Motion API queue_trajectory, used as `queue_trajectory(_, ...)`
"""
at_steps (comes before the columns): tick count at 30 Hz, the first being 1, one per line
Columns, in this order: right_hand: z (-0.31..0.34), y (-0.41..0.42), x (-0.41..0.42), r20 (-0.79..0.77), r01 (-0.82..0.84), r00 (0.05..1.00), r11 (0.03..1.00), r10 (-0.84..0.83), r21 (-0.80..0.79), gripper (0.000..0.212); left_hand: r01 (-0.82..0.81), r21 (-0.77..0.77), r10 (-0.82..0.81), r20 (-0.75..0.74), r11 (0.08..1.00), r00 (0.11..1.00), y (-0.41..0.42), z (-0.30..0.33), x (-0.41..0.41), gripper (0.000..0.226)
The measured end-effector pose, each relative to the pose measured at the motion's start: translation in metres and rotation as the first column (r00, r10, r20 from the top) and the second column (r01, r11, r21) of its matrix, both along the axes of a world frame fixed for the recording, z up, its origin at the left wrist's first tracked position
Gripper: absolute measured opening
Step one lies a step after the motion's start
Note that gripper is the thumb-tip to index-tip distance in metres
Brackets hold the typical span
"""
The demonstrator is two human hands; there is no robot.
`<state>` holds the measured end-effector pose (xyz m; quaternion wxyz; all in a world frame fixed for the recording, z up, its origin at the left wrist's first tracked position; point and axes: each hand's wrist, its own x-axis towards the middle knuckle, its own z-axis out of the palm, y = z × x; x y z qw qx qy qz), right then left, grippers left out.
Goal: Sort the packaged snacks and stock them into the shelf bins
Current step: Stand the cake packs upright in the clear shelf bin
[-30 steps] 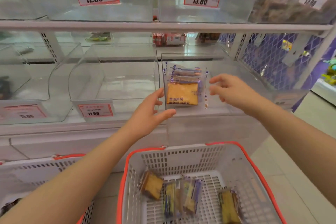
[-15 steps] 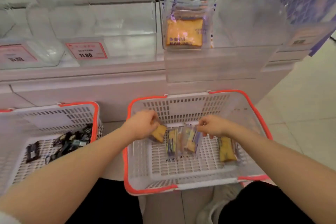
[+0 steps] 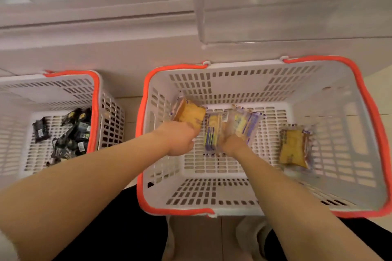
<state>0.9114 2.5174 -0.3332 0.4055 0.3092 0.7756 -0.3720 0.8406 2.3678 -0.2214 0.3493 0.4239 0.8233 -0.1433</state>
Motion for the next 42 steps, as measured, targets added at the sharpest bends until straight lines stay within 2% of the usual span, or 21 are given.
queue_trajectory(2,-0.012,-0.010,0.003,0.007,0.201,0.980,0.979,-0.200,-0.029,0.073,-0.024,0.011,0.023,0.039,1.000,0.999,-0.002,-0.006,-0.006,0.033)
queue_trajectory(3,-0.018,-0.014,0.004,0.001,0.279,0.960,0.960,-0.279,-0.027,0.075,-0.045,0.019,0.043,0.061,0.999,0.997,-0.003,-0.008,-0.009,0.033)
queue_trajectory(4,-0.020,-0.017,0.004,-0.006,0.331,0.943,0.943,-0.331,-0.031,0.069,-0.070,0.034,0.067,0.077,0.997,0.995,-0.004,-0.009,-0.012,0.033)
queue_trajectory(7,-0.021,-0.015,-0.001,0.037,0.415,0.909,0.899,-0.414,-0.138,0.029,-0.143,0.094,0.134,0.093,0.985,0.987,-0.006,-0.010,-0.017,0.031)
queue_trajectory(10,0.002,0.001,-0.002,0.092,0.532,0.843,0.797,-0.530,-0.285,0.028,-0.173,0.130,0.158,0.117,0.976,0.980,-0.007,-0.004,-0.014,0.027)
queue_trajectory(13,0.038,0.021,0.000,0.013,0.548,0.815,0.762,-0.580,-0.345,0.035,-0.138,0.173,0.125,0.083,0.975,0.989,0.000,0.012,-0.008,0.033)
queue_trajectory(16,0.080,0.027,0.004,0.002,0.573,0.772,0.694,-0.636,-0.436,0.025,-0.071,0.297,0.075,-0.004,0.952,0.997,0.007,0.032,0.004,0.049)
queue_trajectory(21,0.159,0.022,0.015,0.007,0.534,0.772,0.642,-0.635,-0.550,0.013,0.039,0.492,0.052,-0.172,0.870,0.984,0.015,0.067,0.032,0.067)
queue_trajectory(23,0.189,0.020,0.023,-0.020,0.496,0.789,0.657,-0.614,-0.568,0.018,0.028,0.558,0.099,-0.195,0.829,0.976,0.016,0.080,0.043,0.065)
queue_trajectory(25,0.214,0.022,0.033,-0.058,0.455,0.793,0.653,-0.606,-0.606,0.034,-0.032,0.641,0.193,-0.183,0.767,0.964,0.015,0.096,0.047,0.053)
queue_trajectory(27,0.236,0.029,0.043,-0.131,0.452,0.733,0.621,-0.668,-0.640,0.046,-0.209,0.773,0.367,-0.033,0.599,0.930,0.013,0.117,0.047,0.032)
queue_trajectory(29,0.253,0.040,0.054,-0.363,0.452,0.628,0.702,-0.688,-0.550,0.036,-0.433,0.803,0.483,0.212,0.409,0.850,0.009,0.137,0.043,0.024)
queue_trajectory(31,0.264,0.051,0.063,-0.595,0.469,0.544,0.803,-0.591,-0.368,0.018,-0.679,0.699,0.451,0.543,0.224,0.708,0.005,0.153,0.046,0.023)
queue_trajectory(33,0.269,0.056,0.069,-0.636,0.439,0.550,0.835,-0.541,-0.331,0.020,-0.836,0.542,0.353,0.769,0.082,0.533,0.003,0.164,0.054,0.024)
queue_trajectory(35,0.276,0.052,0.071,-0.592,0.388,0.551,0.808,-0.589,-0.443,0.017,-0.901,0.434,0.272,0.864,0.026,0.424,0.001,0.171,0.060,0.024)
queue_trajectory(38,0.283,0.044,0.072,-0.577,0.362,0.436,0.722,-0.690,-0.590,0.019,-0.946,0.320,0.177,0.935,-0.056,0.306,0.000,0.178,0.065,0.021)
queue_trajectory(40,0.285,0.039,0.074,-0.575,0.350,0.388,0.693,-0.720,-0.631,0.020,-0.947,0.311,0.194,0.937,-0.087,0.290,0.000,0.184,0.065,0.035)
queue_trajectory(42,0.288,0.035,0.074,-0.560,0.340,0.358,0.663,-0.747,-0.667,0.020,-0.929,0.352,0.225,0.920,-0.113,0.321,0.000,0.187,0.063,0.044)
